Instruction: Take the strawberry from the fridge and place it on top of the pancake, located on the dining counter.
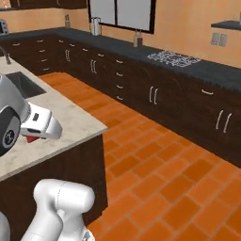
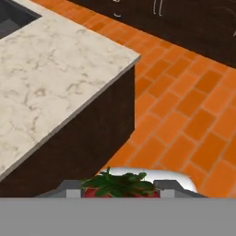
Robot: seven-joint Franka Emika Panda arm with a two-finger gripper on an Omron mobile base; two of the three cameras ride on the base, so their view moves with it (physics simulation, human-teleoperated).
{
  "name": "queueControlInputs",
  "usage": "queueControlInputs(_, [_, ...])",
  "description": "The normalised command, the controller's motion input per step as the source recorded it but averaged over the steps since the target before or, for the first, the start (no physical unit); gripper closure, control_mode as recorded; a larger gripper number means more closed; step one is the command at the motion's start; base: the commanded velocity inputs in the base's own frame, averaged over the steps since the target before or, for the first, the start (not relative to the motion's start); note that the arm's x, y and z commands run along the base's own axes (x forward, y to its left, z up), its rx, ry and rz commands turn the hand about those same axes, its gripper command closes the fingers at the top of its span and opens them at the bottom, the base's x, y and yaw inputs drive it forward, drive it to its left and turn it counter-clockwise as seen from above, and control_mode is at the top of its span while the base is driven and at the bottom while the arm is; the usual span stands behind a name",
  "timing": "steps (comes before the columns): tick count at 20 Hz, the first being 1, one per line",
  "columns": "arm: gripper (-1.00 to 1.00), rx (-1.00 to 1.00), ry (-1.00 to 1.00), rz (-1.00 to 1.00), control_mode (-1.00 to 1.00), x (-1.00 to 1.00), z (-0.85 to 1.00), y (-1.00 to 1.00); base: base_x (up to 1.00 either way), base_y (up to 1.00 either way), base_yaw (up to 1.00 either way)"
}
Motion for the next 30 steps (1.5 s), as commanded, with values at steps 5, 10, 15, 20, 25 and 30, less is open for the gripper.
queueControlInputs(5, [1.0, 0.0, 0.0, 0.0, 1.0, 0.0, 0.0, 0.0, 0.71, -1.0, 0.47])
queueControlInputs(10, [1.0, 0.0, 0.0, 0.0, 1.0, 0.0, 0.0, 0.0, 0.43, -1.0, 0.33])
queueControlInputs(15, [1.0, 0.0, 0.0, 0.0, 1.0, 0.0, 0.0, 0.0, 0.15, -1.0, 0.3])
queueControlInputs(20, [1.0, 0.0, 0.0, 0.0, 1.0, 0.0, 0.0, 0.0, 0.67, -0.97, 0.41])
queueControlInputs(25, [1.0, 0.0, 0.0, 0.0, 1.0, 0.0, 0.0, 0.0, 0.99, -0.56, 0.59])
queueControlInputs(30, [1.0, 0.0, 0.0, 0.0, 1.0, 0.0, 0.0, 0.0, 1.0, -0.32, 0.62])
